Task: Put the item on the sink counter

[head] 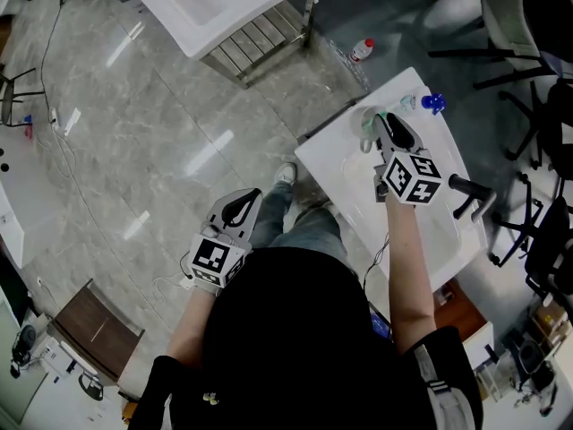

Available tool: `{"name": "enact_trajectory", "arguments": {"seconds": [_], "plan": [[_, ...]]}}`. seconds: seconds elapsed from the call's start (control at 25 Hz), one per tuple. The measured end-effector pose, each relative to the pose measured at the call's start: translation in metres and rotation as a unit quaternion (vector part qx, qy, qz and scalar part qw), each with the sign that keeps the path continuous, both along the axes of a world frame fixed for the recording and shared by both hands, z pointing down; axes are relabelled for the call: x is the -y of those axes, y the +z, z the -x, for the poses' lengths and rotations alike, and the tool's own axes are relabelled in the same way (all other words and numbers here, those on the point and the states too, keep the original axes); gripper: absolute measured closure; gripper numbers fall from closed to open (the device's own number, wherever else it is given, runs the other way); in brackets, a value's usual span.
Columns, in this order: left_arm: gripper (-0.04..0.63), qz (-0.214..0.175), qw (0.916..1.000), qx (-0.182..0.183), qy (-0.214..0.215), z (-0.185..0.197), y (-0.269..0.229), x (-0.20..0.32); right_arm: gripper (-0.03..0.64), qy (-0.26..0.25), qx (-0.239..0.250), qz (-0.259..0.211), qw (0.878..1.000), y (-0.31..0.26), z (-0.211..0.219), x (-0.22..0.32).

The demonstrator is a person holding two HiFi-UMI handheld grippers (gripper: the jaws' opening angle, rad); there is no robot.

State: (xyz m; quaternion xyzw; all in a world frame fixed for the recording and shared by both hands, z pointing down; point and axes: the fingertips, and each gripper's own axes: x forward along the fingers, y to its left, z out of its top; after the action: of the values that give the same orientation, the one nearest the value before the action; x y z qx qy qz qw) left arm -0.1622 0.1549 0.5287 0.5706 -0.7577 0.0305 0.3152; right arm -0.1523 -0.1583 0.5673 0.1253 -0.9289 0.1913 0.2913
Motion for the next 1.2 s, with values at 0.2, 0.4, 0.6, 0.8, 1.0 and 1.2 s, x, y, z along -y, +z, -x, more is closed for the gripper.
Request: {"name": "enact_trajectory", "arguments": {"seconds": [0.2,0.4,0.6,0.8,1.0,1.2], "plan": [[0.569,-0.005,1.0,0.005,0.003,0.001,-0.004,0.001,0.472,0.004,0.009,-0.001,1.0,-0.009,-0.004,-0.004],[0.569,-0.019,0.9998,0.008,0.006,0.001,-0.011,0.01,0.472,0.0,0.032,-0.011,0.999,-0.033,-0.012,-0.01],[0.569,-0.034,0.9991,0.016,0.02,-0.005,-0.022,0.026,0.482,0.0,0.064,-0.014,0.998,-0.062,-0.031,-0.017],[0.569,-0.057,0.9973,0.026,0.038,-0.015,-0.037,0.049,0.509,0.004,0.091,-0.02,0.996,-0.089,-0.06,-0.022],[0.569,-0.075,0.9943,0.037,0.065,-0.035,-0.047,0.07,0.538,0.018,0.117,-0.03,0.992,-0.109,-0.101,-0.029],[0.569,-0.09,0.9886,0.055,0.108,-0.058,-0.063,0.093,0.549,0.032,0.137,-0.04,0.989,-0.13,-0.143,-0.04]]}}
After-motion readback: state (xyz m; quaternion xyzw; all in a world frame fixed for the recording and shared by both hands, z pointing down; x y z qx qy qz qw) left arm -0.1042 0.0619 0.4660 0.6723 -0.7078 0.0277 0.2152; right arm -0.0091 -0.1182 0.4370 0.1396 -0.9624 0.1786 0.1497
